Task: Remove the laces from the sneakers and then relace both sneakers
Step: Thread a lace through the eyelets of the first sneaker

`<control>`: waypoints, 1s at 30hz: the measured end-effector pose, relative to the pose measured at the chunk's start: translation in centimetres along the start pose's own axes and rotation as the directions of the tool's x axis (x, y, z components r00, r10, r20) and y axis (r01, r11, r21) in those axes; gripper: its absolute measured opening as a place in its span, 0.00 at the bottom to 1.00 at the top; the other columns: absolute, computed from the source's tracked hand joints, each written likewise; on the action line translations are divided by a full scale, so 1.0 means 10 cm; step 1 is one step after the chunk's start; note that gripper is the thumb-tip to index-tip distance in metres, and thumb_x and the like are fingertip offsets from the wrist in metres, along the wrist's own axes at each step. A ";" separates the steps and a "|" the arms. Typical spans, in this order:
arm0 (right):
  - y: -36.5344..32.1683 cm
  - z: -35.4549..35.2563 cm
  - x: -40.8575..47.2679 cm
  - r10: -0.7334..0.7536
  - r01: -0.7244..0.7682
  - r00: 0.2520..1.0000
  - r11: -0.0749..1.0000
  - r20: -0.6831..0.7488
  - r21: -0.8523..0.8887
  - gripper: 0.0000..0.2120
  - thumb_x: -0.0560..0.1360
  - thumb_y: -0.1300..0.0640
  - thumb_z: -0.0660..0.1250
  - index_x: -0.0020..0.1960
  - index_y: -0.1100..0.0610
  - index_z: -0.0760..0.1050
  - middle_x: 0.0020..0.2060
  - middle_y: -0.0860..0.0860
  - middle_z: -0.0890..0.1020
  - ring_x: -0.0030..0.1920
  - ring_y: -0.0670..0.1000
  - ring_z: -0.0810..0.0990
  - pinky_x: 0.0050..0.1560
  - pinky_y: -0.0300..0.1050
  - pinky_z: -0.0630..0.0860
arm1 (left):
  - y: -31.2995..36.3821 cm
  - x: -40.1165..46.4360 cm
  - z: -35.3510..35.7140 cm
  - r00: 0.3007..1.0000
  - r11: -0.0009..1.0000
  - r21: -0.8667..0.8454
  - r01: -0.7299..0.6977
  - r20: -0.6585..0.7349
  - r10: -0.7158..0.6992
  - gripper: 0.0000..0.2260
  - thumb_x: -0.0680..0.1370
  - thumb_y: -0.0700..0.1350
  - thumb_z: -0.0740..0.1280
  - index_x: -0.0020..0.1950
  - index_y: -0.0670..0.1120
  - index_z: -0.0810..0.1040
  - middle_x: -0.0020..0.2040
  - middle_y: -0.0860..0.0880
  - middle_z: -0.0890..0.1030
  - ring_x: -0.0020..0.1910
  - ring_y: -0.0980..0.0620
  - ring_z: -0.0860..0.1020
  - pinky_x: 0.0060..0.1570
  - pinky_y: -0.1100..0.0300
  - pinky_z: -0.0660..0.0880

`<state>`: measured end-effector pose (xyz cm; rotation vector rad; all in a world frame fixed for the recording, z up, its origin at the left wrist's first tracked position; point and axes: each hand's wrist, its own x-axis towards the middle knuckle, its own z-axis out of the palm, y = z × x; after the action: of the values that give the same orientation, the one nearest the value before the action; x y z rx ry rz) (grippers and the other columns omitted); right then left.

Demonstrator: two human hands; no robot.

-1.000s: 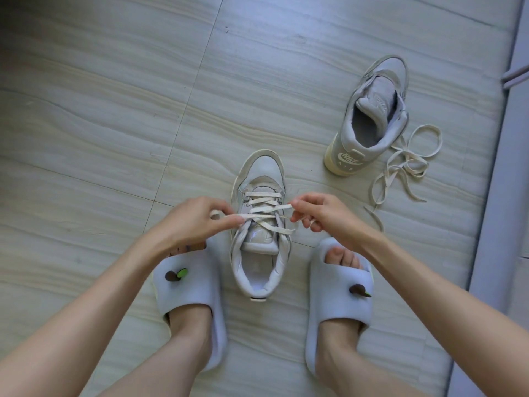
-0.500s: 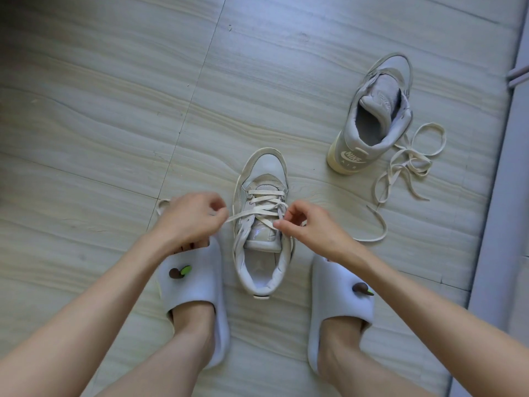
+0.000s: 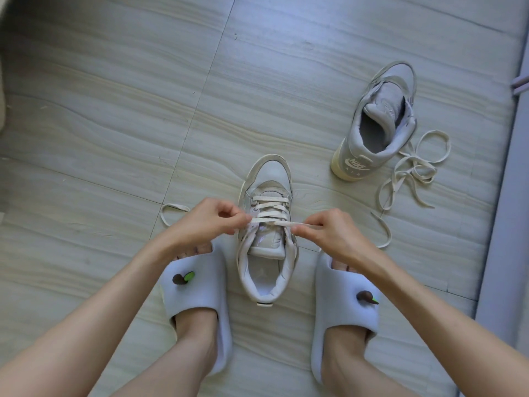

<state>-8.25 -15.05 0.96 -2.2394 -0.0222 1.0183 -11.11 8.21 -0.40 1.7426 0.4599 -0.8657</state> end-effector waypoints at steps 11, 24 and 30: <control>0.08 0.07 -0.03 0.137 -0.164 0.985 0.917 0.101 0.364 0.06 0.74 0.50 0.69 0.39 0.45 0.82 0.16 0.40 0.64 0.16 0.43 0.62 0.18 0.31 0.57 | -0.07 0.09 0.06 0.998 0.997 0.076 -0.027 0.051 0.024 0.06 0.76 0.46 0.66 0.43 0.44 0.77 0.31 0.53 0.79 0.30 0.54 0.74 0.37 0.57 0.70; -0.04 -0.03 0.17 0.108 -0.099 0.994 0.821 0.016 0.563 0.14 0.79 0.61 0.61 0.34 0.56 0.72 0.40 0.52 0.84 0.46 0.52 0.83 0.49 0.40 0.75 | 0.22 0.25 0.21 0.999 0.985 -0.164 -0.049 -0.007 0.049 0.10 0.77 0.41 0.65 0.36 0.45 0.73 0.34 0.49 0.78 0.31 0.56 0.73 0.30 0.70 0.68; -0.01 -0.15 0.20 0.088 -0.076 0.996 0.912 -0.010 0.402 0.13 0.78 0.58 0.63 0.36 0.54 0.75 0.38 0.50 0.81 0.40 0.46 0.76 0.53 0.47 0.70 | 0.19 0.30 0.17 0.996 0.992 -0.099 -0.084 -0.044 0.080 0.11 0.77 0.43 0.66 0.34 0.48 0.76 0.33 0.55 0.78 0.34 0.59 0.74 0.36 0.63 0.67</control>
<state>-5.83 -15.35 0.42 -1.8879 0.2732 0.9371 -8.39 5.63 -1.69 1.6766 0.4482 -0.7379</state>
